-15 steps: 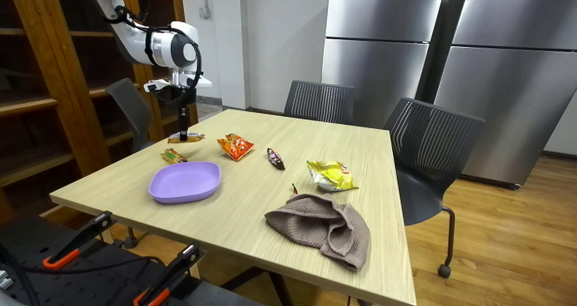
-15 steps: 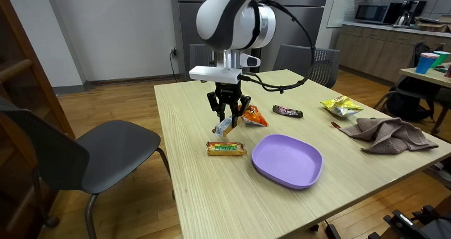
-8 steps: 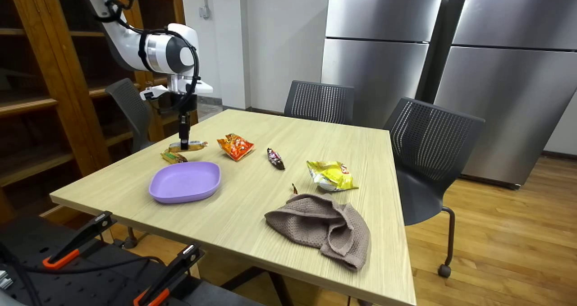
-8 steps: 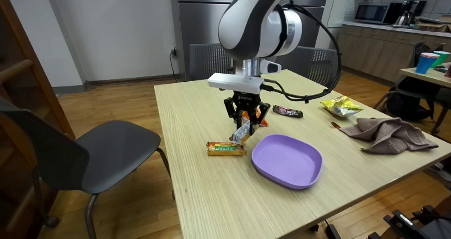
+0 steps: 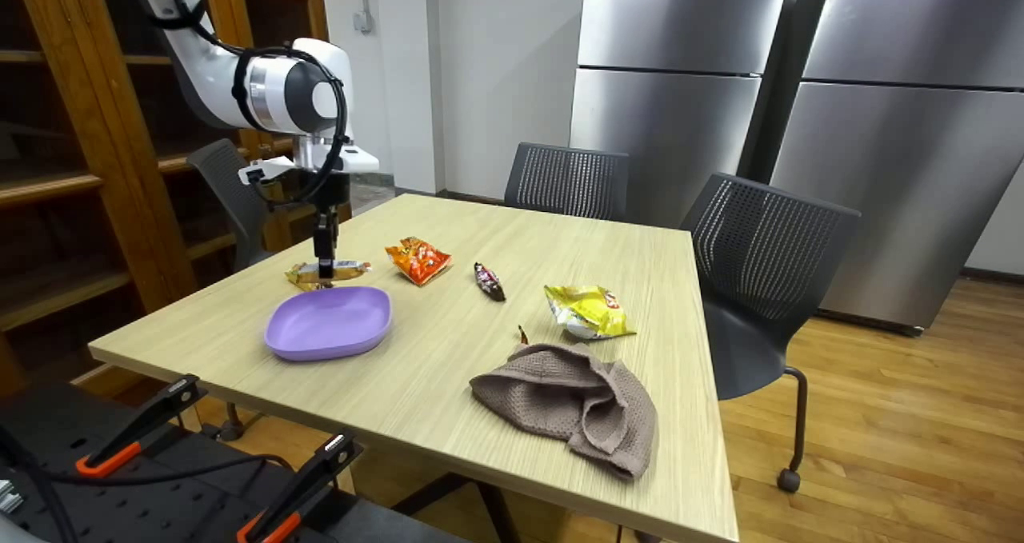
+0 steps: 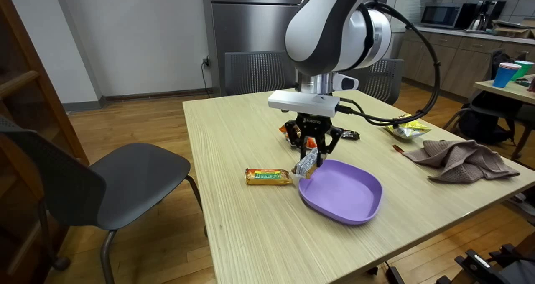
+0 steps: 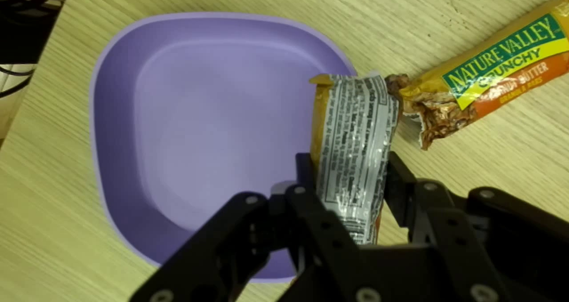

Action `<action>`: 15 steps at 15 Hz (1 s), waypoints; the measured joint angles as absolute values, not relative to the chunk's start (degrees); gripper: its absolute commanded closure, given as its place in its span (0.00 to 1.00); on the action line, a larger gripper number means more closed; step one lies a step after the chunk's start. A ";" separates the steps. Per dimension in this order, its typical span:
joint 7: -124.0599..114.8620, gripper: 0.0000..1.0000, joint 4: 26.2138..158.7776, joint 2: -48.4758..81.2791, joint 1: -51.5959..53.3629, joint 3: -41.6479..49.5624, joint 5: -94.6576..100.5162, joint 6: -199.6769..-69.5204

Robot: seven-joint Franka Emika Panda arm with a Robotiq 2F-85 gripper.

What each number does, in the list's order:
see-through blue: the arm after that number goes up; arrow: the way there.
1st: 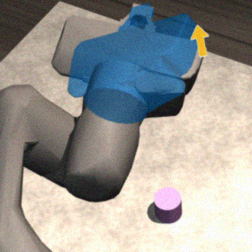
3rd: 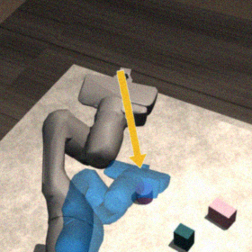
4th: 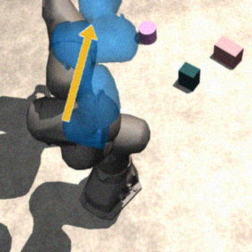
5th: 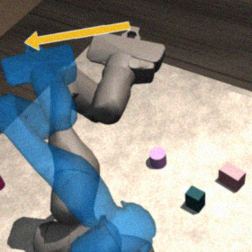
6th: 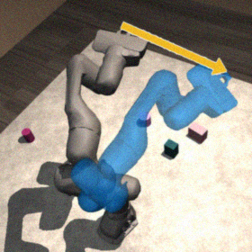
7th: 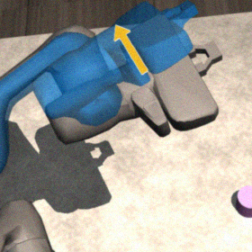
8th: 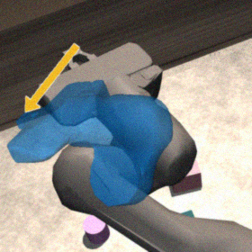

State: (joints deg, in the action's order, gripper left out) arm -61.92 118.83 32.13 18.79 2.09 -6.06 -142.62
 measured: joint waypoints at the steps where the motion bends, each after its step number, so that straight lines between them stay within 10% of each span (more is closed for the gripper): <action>1: -61.92 0.84 119.66 31.57 18.66 2.09 -6.06 -142.62; 15: -59.67 0.84 127.15 30.92 16.39 1.50 -6.30 -151.21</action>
State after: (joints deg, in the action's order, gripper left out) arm -59.67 127.15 30.92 16.39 1.50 -6.30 -151.21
